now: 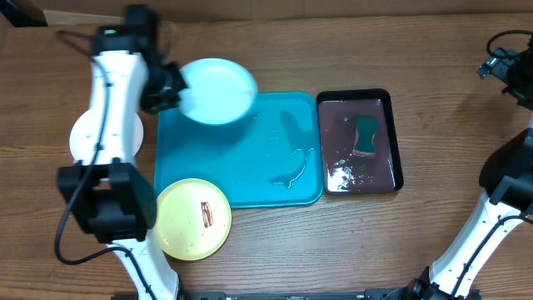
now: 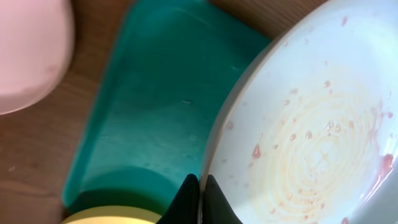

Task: Clean dirty plates on tray and stack at the side
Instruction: 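Swing the light blue plate leftward toward the white plate, then lower the light blue plate onto the white plate and release it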

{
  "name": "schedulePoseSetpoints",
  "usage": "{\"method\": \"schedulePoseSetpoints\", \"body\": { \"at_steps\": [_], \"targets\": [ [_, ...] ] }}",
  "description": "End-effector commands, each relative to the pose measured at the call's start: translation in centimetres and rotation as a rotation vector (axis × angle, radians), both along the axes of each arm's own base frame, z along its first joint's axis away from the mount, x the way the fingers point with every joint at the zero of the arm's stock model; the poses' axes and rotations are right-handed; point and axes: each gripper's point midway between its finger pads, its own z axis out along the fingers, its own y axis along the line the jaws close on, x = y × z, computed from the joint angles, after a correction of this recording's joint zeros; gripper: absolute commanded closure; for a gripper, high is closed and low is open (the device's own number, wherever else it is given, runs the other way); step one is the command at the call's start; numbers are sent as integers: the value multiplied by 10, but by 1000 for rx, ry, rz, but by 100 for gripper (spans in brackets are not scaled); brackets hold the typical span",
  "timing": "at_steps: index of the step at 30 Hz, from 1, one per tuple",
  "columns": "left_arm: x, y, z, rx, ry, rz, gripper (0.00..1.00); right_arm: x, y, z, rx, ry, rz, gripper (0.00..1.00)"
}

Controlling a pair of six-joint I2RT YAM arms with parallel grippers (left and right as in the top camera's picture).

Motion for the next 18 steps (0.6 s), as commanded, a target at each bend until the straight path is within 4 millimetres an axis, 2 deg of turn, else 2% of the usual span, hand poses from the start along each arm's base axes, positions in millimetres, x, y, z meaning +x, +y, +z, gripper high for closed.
{"method": "schedulePoseSetpoints", "body": {
  "at_steps": [1,4,11,18],
  "targets": [
    [-9,43,-2,-2,33,156,95,3,-1,19,-26,-40,-3,0],
    [-24,86,-4,21,67,275,95,3,-1,19,-26,-40,-3,0],
    [-51,143,-5,88,118,409,96,3,-1,19,-26,-40,-3,0],
    [-59,163,-4,175,137,449,96,3,-1,19,-26,-41,-3,0]
  ]
}}
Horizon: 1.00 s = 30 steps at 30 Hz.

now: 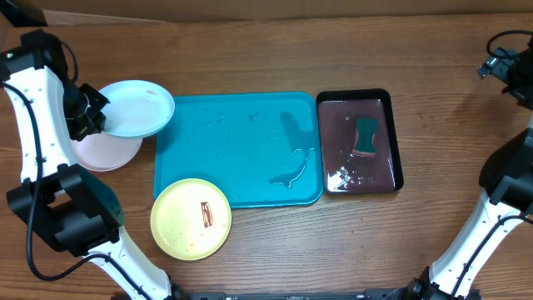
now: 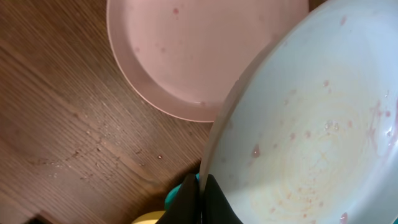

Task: Clean dirty plates on tray and stack at the side
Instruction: 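Lower the light blue plate onto the white plate and release it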

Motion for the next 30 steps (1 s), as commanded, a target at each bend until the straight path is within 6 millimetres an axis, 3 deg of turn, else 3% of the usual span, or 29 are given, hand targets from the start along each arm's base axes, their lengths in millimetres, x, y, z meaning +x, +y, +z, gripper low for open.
{"method": "schedulePoseSetpoints", "body": {
  "at_steps": [1,10,16,22,30],
  "targets": [
    [-5,12,-1,73,31,46,96,3,-1,19,-25,-41,-2,0],
    [-19,36,0,214,96,122,95,3,-1,19,-25,-41,-2,0],
    [-35,50,-16,313,170,169,96,3,-1,19,-25,-41,-3,0],
    [-37,57,-40,321,167,202,96,3,-1,19,-25,-41,-3,0],
    [-33,69,-41,333,128,234,96,3,-1,19,-25,-41,-2,0]
  ]
}}
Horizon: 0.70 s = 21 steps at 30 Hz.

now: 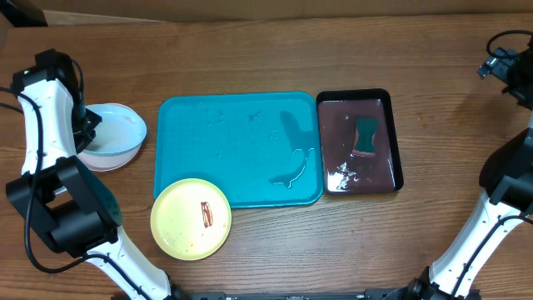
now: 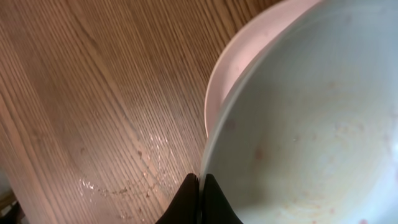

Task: Clean dirty plates on tray and stack at the side
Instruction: 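Lower the light blue plate onto the white plate and release it, then move the left gripper down to the yellow plate's left rim and grasp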

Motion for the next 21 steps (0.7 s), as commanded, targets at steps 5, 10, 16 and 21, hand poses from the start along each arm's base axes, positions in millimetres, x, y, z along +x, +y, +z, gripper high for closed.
{"method": "schedulePoseSetpoints", "body": {
  "at_steps": [5,10,16,21],
  "targets": [
    [-3,14,-3,20,-20,52,96,4,-1,19,-25,-41,-3,0],
    [6,8,-6,-32,-49,1,86,4,-1,19,-25,-41,-3,0],
    [19,-23,-10,-222,-94,-154,0,4,-1,19,-26,-41,-3,0],
    [-3,-36,11,-255,-60,-163,1,4,-1,19,-25,-41,-3,0]
  ]
}}
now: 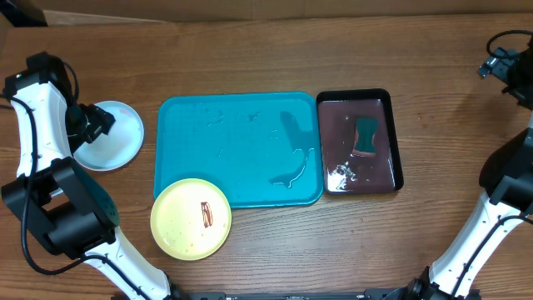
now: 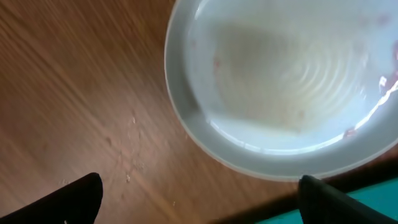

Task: Clean dirty plates on tray and stack at the side
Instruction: 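Move the left gripper down to the yellow plate's left rim and grasp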

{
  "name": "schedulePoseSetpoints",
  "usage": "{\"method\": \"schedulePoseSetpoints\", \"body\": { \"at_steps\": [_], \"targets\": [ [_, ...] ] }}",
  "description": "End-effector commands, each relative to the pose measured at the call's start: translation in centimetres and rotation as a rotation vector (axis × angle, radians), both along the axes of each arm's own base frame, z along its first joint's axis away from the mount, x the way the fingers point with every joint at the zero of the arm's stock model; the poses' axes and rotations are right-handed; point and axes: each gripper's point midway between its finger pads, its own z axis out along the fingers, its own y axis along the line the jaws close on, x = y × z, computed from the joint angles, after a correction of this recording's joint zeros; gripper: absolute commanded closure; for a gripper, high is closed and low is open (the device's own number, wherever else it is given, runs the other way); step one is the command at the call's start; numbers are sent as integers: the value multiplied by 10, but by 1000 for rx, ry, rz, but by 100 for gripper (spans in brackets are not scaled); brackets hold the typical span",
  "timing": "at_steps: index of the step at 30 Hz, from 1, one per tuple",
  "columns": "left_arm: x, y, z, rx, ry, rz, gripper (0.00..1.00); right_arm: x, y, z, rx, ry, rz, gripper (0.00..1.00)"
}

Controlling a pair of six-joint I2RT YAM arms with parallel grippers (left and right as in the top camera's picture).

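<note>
A pale blue plate (image 1: 110, 137) lies on the table left of the teal tray (image 1: 237, 187); whatever lies under it is hidden. In the left wrist view the plate (image 2: 286, 87) shows faint pink smears. My left gripper (image 1: 86, 124) stands open at the plate's left rim, and its dark fingertips (image 2: 79, 198) are spread wide over bare wood, holding nothing. A yellow plate (image 1: 191, 218) with a brown-red smear lies at the tray's front left corner. My right gripper (image 1: 498, 65) is far off at the back right, its jaws too small to read.
A black basin (image 1: 396, 142) of dark water with a green sponge (image 1: 366, 135) stands right of the tray. Puddles of water lie on the tray's right half. The teal tray's corner (image 2: 373, 210) shows at the bottom right of the left wrist view.
My left gripper was shut on the pale plate's rim, tilted over the pink plate. Now it is open, and the pale plate lies flat, covering the pink one.
My left gripper held the pale plate by its rim over the tray's back left corner. Then the plate was beside the pink plate left of the tray, then tilted onto it. Now it rests there, released. The right arm stayed put.
</note>
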Motion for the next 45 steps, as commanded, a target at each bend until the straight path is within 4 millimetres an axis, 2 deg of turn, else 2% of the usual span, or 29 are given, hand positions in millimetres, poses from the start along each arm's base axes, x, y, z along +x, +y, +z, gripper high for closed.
{"method": "schedulePoseSetpoints", "body": {
  "at_steps": [1,8,10,12,13,15,19,20,21,24,28,33,36,41,45],
  "targets": [
    [-12,-14,29,-42,-31,-41,2,3,-1,19,-25,-40,-2,0],
    [-51,-52,79,-30,-78,-96,3,3,-1,19,-25,-40,-3,0],
    [-59,-66,86,-14,-115,-126,4,3,-1,19,-25,-40,-3,0],
    [-72,-89,87,4,-167,-180,7,3,-1,19,-25,-40,-2,0],
    [-83,-105,81,16,-188,-226,10,3,-1,19,-25,-40,-3,0],
    [-98,-113,68,46,-182,-258,14,3,-1,19,-25,-40,-2,0],
    [-123,-112,32,82,-153,-207,30,3,-1,19,-25,-40,-2,0],
    [-127,-112,20,76,-144,-199,39,3,-1,19,-25,-40,-2,0],
    [-129,-113,10,70,-136,-197,42,3,-1,19,-25,-40,-2,0],
    [-139,-114,-24,53,-96,-177,47,3,-1,19,-25,-40,-2,0],
    [-148,-111,-52,40,-56,-154,53,3,-1,19,-25,-40,-2,0],
    [-154,-110,-63,24,-12,-190,63,3,-1,19,-25,-41,-2,0],
    [-152,-112,-63,9,-15,-221,62,3,-1,19,-25,-40,-2,0],
    [-143,-126,-65,-73,-58,-323,58,3,-1,19,-25,-40,-2,0],
    [-133,-152,-64,-212,-131,-466,57,3,-1,19,-25,-40,-2,0]
  ]
}}
